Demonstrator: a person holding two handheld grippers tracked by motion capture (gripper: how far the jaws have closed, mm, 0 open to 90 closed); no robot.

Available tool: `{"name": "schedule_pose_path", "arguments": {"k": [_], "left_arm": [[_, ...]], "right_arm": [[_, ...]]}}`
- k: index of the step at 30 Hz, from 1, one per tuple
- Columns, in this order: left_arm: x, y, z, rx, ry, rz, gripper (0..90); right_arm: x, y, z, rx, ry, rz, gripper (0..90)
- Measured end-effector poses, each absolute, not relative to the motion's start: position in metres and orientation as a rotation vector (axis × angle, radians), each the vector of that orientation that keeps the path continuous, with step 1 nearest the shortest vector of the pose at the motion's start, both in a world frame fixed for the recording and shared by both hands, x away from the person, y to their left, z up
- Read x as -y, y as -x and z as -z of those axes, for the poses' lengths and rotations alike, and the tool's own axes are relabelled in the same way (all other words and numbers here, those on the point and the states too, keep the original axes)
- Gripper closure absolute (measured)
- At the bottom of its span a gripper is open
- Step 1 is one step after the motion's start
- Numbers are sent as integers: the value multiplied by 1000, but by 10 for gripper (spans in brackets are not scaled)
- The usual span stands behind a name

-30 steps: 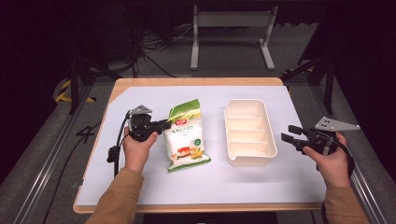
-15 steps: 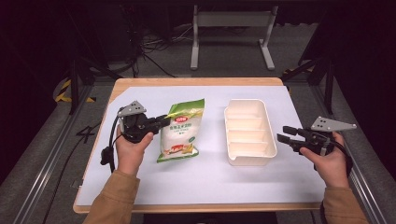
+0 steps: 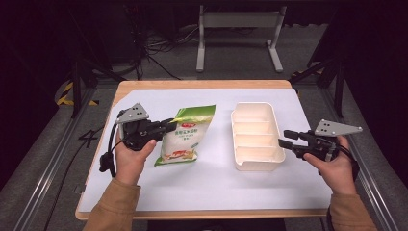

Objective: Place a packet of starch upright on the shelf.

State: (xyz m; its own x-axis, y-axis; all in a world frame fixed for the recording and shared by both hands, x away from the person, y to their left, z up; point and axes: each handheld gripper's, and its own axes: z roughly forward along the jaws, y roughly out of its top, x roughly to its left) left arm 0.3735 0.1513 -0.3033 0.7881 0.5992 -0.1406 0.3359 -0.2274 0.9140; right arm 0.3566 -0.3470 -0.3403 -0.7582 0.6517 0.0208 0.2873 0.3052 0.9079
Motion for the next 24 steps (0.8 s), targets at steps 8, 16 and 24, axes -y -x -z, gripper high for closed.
{"name": "schedule_pose_path", "arguments": {"k": [8, 16, 24], "left_arm": [[-144, -363, 293, -653, -1871, -261, 826], [-133, -351, 285, -580, -1901, -246, 826], [-124, -341, 281, -540, -1902, -214, 825]], "right_arm": [[325, -351, 330, -2253, -757, -1501, 521], [299, -345, 321, -2266, -672, -1573, 473], [271, -342, 320, -2307, -595, -1597, 433]]}}
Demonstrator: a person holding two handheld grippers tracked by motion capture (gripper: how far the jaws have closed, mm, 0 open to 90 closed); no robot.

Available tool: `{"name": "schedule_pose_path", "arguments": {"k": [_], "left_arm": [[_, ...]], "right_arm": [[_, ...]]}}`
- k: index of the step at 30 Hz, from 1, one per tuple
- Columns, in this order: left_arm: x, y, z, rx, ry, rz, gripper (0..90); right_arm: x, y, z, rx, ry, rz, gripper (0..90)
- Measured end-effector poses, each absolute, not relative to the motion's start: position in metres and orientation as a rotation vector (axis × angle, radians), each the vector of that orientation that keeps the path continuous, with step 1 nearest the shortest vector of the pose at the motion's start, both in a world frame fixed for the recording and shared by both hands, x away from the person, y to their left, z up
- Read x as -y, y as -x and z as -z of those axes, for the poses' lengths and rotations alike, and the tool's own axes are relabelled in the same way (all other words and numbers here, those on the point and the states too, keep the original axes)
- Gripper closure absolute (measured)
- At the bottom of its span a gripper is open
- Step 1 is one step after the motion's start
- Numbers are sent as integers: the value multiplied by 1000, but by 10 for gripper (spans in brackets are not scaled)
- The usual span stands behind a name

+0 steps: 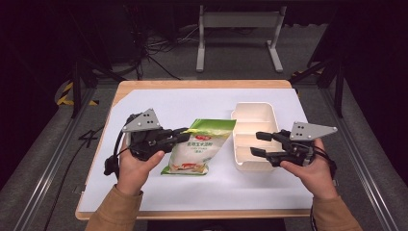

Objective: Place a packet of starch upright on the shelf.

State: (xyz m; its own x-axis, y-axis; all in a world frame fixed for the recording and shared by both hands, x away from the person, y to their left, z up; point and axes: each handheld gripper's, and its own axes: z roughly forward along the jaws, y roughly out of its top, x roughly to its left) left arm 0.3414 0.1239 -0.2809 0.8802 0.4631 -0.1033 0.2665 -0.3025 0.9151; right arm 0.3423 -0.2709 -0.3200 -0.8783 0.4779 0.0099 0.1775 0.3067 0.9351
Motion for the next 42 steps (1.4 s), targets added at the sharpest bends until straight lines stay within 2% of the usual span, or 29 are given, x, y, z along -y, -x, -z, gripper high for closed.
{"name": "schedule_pose_path", "arguments": {"k": [20, 28, 31, 34, 42], "left_arm": [[-89, -326, 285, -421, -1962, -141, 825], [-85, -325, 288, -394, -1962, -105, 826], [-85, -324, 287, -383, -1954, -92, 825], [-86, -324, 285, -375, -1953, -89, 824], [-89, -325, 285, -374, -1942, -85, 818]], "right_arm": [[226, -344, 336, -2423, -535, -1700, 407], [216, -344, 338, -2491, -476, -1754, 555], [217, -342, 336, -2494, -461, -1776, 662], [219, -342, 333, -2494, -440, -1805, 729], [219, -338, 325, -2484, -378, -1770, 849]]}}
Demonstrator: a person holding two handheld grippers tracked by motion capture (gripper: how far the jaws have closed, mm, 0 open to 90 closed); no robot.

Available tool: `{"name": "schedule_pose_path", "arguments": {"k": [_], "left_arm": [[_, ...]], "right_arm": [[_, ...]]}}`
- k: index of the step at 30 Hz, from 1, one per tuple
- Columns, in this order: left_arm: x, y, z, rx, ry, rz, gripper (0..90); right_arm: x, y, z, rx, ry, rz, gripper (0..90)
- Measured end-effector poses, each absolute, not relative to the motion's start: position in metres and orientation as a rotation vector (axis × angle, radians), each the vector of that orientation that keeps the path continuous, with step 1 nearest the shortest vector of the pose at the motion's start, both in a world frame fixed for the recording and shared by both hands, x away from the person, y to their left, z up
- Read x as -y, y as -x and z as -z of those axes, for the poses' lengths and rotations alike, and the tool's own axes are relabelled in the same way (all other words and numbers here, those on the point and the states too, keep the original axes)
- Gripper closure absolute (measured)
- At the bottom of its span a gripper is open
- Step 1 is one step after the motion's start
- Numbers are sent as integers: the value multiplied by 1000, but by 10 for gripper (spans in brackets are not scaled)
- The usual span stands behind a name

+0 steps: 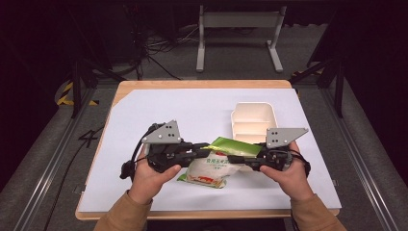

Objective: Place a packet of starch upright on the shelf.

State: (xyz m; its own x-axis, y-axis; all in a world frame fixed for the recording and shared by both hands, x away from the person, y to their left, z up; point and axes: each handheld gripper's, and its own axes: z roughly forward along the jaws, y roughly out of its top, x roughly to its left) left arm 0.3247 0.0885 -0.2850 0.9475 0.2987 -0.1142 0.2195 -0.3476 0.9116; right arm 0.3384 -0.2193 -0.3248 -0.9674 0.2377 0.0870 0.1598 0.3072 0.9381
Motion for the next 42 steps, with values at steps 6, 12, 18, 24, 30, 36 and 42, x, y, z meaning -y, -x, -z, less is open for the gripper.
{"name": "schedule_pose_path", "arguments": {"k": [6, 12, 18, 24, 30, 36, 42], "left_arm": [[-92, -326, 284, -376, -1922, -88, 805], [-98, -327, 282, -393, -1907, -100, 745], [-107, -328, 279, -405, -1872, -135, 655], [-119, -327, 273, -427, -1839, -170, 532], [-129, -329, 270, -453, -1812, -193, 494], [-141, -334, 270, -489, -1780, -203, 496], [-150, -337, 270, -521, -1760, -222, 499]], "right_arm": [[219, -334, 312, -2480, -388, -1734, 859], [219, -333, 300, -2467, -383, -1725, 863], [217, -334, 283, -2461, -355, -1692, 865], [220, -337, 264, -2441, -340, -1678, 865], [225, -341, 245, -2418, -336, -1631, 865], [234, -347, 233, -2391, -322, -1614, 865], [245, -354, 227, -2361, -316, -1605, 865]]}}
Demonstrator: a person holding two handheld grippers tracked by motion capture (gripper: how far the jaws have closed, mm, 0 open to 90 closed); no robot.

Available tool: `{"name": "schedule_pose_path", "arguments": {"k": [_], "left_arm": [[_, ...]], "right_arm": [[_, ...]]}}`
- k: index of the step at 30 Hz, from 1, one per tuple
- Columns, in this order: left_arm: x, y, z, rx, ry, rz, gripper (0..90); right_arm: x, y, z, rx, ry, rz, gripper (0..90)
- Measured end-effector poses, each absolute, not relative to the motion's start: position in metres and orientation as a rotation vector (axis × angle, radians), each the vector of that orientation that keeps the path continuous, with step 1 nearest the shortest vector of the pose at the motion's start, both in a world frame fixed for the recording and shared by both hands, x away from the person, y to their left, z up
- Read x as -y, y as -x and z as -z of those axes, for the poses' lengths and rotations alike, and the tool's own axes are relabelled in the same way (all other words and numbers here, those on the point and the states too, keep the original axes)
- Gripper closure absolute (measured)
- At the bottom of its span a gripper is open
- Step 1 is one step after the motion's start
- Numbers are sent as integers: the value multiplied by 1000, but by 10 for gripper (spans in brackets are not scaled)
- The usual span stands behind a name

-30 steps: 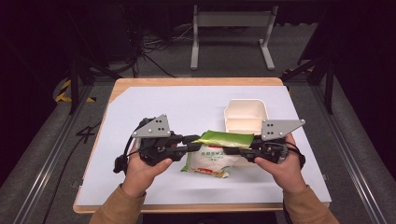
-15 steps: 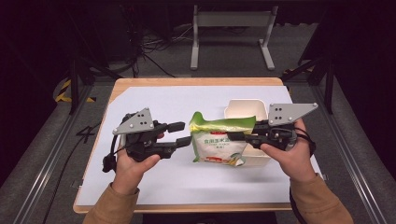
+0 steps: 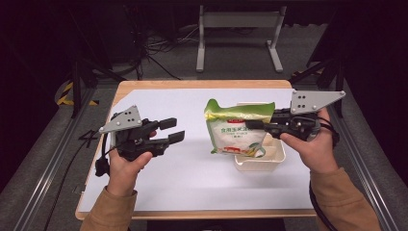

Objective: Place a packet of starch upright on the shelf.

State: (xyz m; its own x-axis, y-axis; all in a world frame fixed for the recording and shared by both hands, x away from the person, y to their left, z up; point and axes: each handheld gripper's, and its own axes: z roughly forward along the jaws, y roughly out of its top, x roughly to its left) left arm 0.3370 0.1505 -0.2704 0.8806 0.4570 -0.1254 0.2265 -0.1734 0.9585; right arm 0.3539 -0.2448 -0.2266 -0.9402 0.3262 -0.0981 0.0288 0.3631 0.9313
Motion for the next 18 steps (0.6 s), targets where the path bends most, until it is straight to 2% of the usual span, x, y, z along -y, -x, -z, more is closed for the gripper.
{"name": "schedule_pose_path", "arguments": {"k": [18], "left_arm": [[-165, -347, 275, -593, -1735, -221, 485]], "right_arm": [[270, -369, 222, -2274, -372, -1557, 866]]}}
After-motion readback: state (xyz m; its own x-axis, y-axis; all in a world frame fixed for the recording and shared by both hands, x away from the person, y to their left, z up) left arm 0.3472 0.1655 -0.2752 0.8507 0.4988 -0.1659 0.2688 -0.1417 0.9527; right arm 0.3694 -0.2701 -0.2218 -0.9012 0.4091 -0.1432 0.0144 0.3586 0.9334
